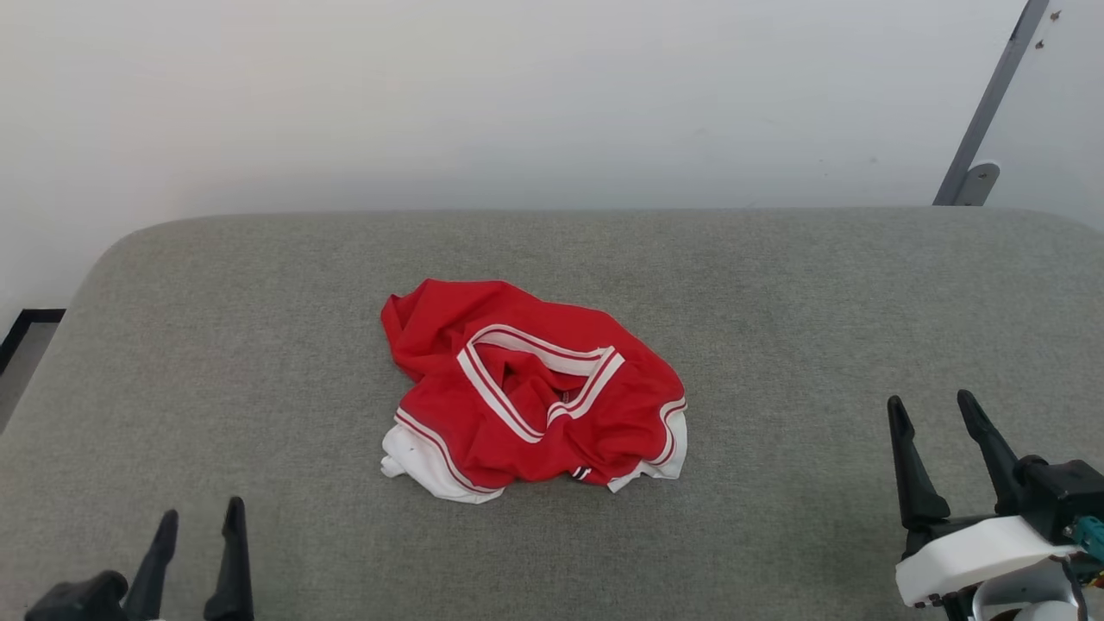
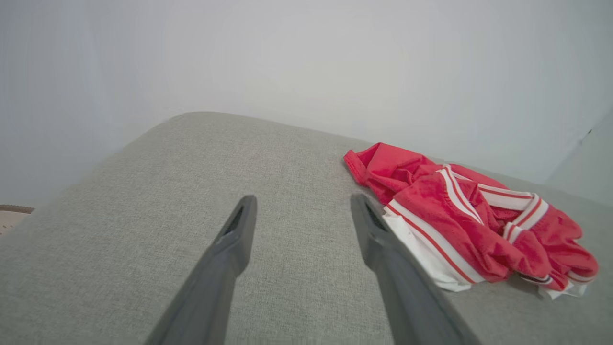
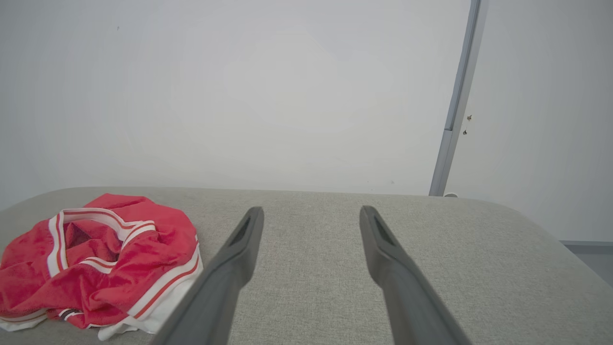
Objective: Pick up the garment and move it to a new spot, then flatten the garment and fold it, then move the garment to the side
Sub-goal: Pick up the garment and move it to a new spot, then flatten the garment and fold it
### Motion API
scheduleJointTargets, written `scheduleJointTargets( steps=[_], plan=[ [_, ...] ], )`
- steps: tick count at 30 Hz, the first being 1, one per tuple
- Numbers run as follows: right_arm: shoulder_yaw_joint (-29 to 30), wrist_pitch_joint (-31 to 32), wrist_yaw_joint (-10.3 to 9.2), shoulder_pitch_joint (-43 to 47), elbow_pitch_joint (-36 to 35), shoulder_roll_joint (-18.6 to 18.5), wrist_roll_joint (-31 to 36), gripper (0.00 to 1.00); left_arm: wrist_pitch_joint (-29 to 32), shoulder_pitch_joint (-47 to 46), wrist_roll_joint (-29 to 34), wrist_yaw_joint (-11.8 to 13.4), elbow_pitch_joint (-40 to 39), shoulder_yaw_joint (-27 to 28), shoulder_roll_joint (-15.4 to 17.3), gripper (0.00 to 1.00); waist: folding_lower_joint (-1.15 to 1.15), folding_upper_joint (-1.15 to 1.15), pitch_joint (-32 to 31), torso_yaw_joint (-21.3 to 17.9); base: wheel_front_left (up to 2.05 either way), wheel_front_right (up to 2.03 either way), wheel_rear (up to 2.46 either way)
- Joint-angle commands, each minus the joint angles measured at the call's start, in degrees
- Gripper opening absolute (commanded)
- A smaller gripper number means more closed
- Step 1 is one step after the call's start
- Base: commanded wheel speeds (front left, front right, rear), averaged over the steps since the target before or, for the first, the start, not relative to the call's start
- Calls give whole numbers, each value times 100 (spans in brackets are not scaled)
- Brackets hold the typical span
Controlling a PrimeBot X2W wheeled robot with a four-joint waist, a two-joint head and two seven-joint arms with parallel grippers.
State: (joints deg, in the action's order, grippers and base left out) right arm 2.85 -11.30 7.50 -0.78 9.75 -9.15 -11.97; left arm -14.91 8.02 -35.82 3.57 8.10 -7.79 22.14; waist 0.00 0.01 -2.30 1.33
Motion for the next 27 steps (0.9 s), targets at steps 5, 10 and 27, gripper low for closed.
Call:
scheduleJointTargets(
  steps=[5,10,27],
  plan=[
    [8,-44,-1,37,8,23,-10,100,-37,179,237,-184,40,267,-287,100,0,-1,12,29,0,0,0],
    [5,-52,-1,52,18,16,-27,100,-37,181,362,-335,98,442,-494,100,0,-1,21,54,0,0,0],
    [-678,585,-1,-141,142,-258,-220,100,-38,-22,783,-620,197,471,-776,100,0,-1,139,429,0,0,0]
  ],
)
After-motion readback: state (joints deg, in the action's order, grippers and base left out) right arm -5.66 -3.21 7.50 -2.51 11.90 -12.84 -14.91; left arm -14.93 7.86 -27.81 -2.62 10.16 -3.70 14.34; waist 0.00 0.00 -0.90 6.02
